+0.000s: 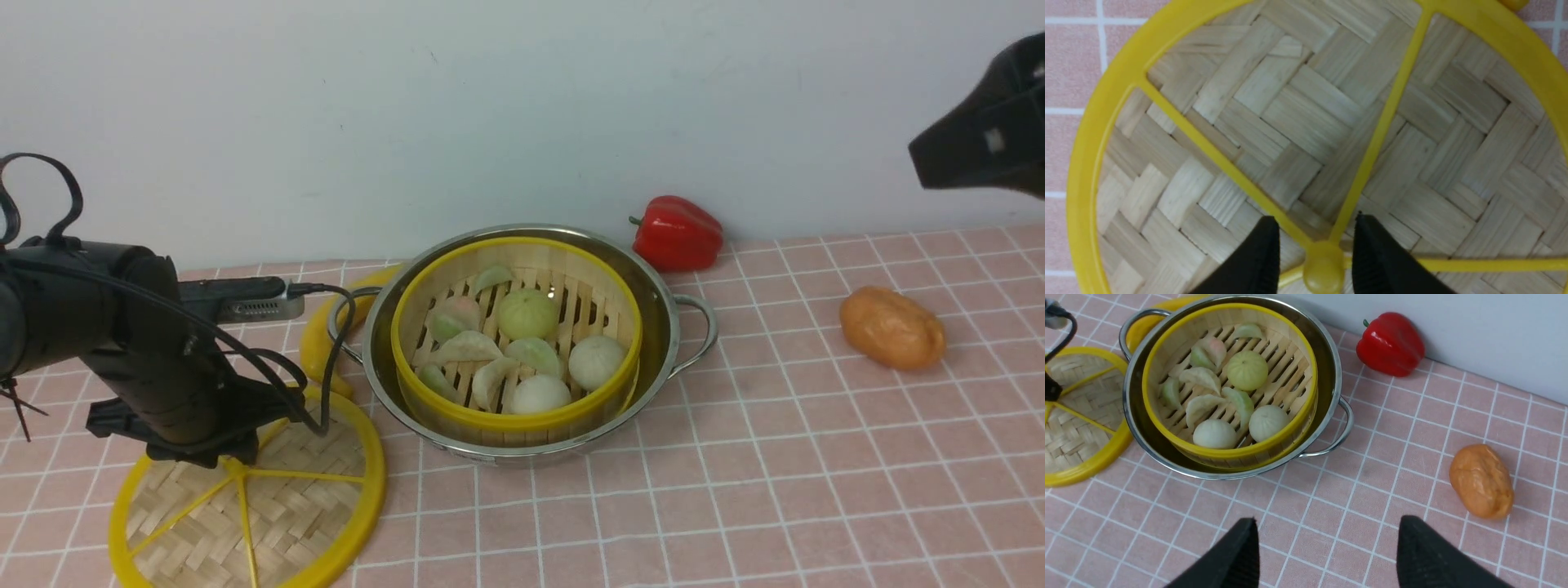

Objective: Place the steamer in the pot on the pink tablecloth, and put the lid on the steamer.
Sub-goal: 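Grasp the bamboo steamer lid lying on the table by its centre knob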

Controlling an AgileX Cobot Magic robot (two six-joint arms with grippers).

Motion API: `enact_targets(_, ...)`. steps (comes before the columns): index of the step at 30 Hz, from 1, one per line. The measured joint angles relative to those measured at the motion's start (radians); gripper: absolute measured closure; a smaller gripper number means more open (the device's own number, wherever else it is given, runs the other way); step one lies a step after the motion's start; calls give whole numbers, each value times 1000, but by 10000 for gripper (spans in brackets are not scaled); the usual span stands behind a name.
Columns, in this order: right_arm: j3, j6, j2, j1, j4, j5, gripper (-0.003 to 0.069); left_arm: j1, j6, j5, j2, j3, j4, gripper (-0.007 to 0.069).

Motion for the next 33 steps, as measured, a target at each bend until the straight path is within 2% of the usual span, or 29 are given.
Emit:
enact_targets(10, 3, 20, -7, 0, 0, 0, 211, 0, 18, -7, 34, -9, -15, 386)
enact_targets(19, 4, 22, -7, 0, -3, 0, 211, 0, 18, 14, 32, -12, -15, 498)
enact_targets(33, 7, 46, -7, 0, -3, 0, 211, 0, 18, 19, 32, -12, -15, 500)
